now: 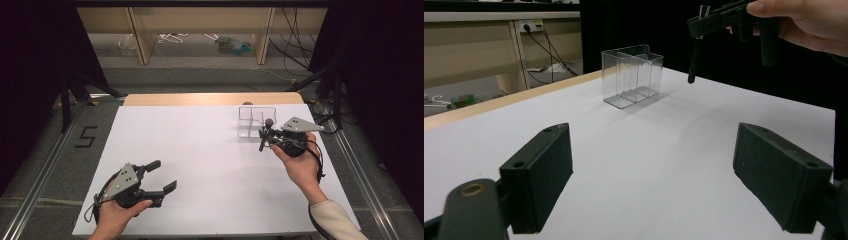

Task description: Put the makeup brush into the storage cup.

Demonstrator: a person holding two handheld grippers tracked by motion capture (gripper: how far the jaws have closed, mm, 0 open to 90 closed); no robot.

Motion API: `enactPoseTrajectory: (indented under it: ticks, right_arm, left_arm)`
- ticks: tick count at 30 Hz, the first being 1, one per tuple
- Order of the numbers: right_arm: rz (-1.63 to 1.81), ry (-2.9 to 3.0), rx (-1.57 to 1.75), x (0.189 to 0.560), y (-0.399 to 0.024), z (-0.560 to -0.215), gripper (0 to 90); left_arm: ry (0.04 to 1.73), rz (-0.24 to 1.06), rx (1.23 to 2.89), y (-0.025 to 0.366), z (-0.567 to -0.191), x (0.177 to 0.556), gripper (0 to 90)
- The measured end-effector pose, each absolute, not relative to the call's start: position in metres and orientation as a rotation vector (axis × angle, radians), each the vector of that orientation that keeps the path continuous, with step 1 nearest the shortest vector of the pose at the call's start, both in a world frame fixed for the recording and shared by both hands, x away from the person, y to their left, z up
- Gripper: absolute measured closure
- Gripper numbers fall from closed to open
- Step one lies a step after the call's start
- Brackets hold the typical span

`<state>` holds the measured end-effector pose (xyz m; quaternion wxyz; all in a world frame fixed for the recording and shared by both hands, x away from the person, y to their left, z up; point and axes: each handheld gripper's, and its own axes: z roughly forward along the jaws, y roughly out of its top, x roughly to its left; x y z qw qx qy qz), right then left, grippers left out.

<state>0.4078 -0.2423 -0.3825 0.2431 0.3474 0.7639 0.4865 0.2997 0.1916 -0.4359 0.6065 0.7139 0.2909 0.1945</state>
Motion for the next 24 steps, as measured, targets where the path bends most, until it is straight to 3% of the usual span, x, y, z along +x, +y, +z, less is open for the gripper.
enactPoseTrajectory:
  ticks: [24]
  right_arm:
    - [1.302,2.054,0.976,0.424,-0.252,-0.376,77.7]
  left_arm:
    - [0.67,0.449,1.65,0.192,-0.437,0.3,15.9]
